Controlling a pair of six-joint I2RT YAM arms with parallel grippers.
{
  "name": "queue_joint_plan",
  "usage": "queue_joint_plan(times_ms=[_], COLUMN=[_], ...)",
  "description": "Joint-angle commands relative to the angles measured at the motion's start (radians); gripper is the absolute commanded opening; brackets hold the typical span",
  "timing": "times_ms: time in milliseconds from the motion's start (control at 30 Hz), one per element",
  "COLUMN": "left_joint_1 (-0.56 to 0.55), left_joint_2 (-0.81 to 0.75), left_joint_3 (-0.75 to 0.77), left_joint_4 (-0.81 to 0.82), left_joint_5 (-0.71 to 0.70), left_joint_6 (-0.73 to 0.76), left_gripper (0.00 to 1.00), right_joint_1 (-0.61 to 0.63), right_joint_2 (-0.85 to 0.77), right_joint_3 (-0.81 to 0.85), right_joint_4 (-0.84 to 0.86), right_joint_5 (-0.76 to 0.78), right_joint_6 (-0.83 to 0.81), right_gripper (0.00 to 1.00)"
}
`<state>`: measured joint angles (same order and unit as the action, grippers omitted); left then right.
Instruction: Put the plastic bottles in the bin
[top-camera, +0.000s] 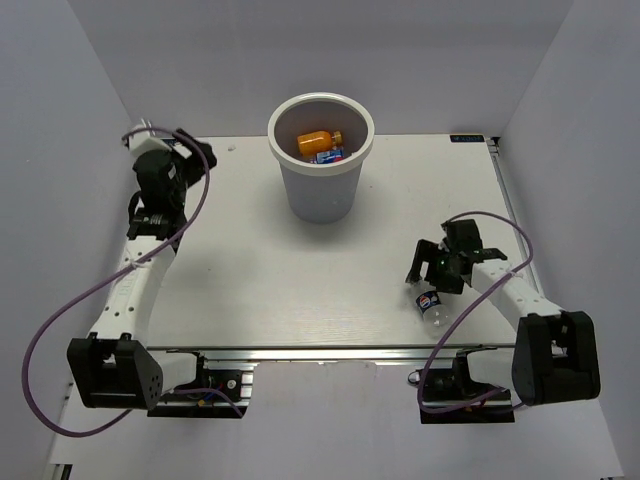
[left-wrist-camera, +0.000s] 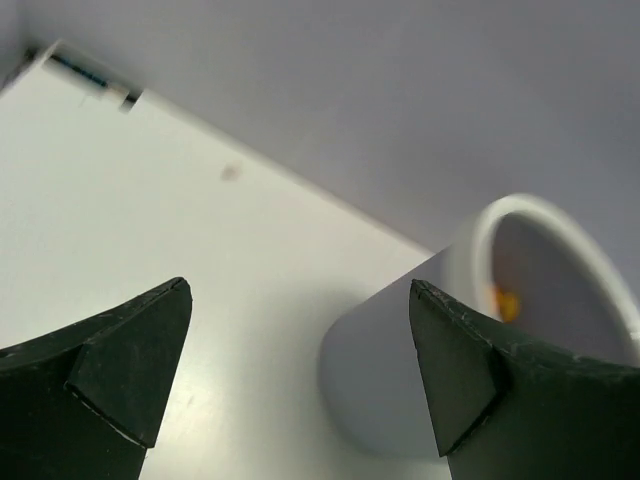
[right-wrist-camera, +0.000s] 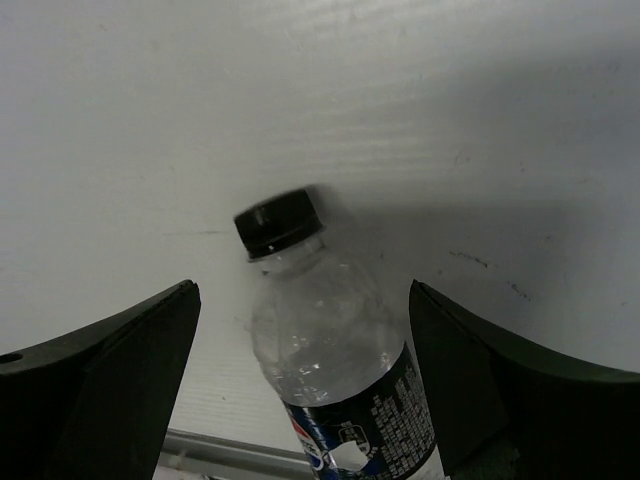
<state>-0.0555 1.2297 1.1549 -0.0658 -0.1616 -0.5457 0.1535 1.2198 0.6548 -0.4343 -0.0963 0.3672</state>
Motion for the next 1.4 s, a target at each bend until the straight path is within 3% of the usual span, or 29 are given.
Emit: queue_joint_plan(times_ms=[0,200,300,333,367,533,767,933,1067,1233,1300,1367], left_joint_1=[0.022,0.054,0.054,0.054,0.054,0.054,0.054,0.054,0.054,0.054,0.054,0.054], left_joint_2=[-0.027,-0.027,-0.042,-0.053,-0.056,-0.058,-0.062,-0.050,-0.029,-0.035,-0.041,-0.048], left_joint_3=[-0.145,-0.299,-0.357,-0.371,-0.383,-0.431,-0.463,-0.472,-0.466,-0.468,-0.474,-0.472], left_joint_4=[-0.011,-0.015,0.007,0.012,0.017,0.032,0.041,0.046,0.049,0.049,0.050,0.047], left_joint_5=[-0.010,-0.004,-0.009,0.000,0.007,0.036,0.053,0.042,0.045,0.050,0.047,0.037], left_joint_6=[-0.088,-0.164,-0.175,-0.178,-0.178,-0.172,-0.140,-0.140,-0.137,-0.122,-0.120,-0.119], left_gripper=[0.98,0.98,0.98,0.98,0.98,0.98,0.98,0.98,0.98,0.98,0.98,0.98], right_joint_1=[0.023,0.086,0.127,0.142,0.155,0.190,0.192,0.225,0.247,0.247,0.250,0.256], right_joint_2=[0.042,0.113,0.096,0.087,0.075,-0.047,-0.024,0.165,0.438,0.757,0.820,0.840], right_joint_3=[-0.029,-0.008,0.034,0.048,0.064,0.236,0.514,0.814,1.123,1.487,1.644,1.655], right_joint_4=[-0.029,-0.030,0.021,0.044,0.086,0.222,0.546,0.765,0.703,0.582,0.500,0.506], right_joint_5=[-0.012,0.061,0.069,0.058,0.034,-0.118,-0.353,-0.318,-0.307,-0.354,-0.378,-0.369], right_joint_6=[-0.024,-0.031,-0.025,-0.031,-0.037,-0.051,-0.062,-0.120,-0.185,-0.148,-0.139,-0.142], right_gripper=[0.89,0.78,0.58,0.43,0.36,0.27,0.29,0.32,0.33,0.42,0.49,0.57])
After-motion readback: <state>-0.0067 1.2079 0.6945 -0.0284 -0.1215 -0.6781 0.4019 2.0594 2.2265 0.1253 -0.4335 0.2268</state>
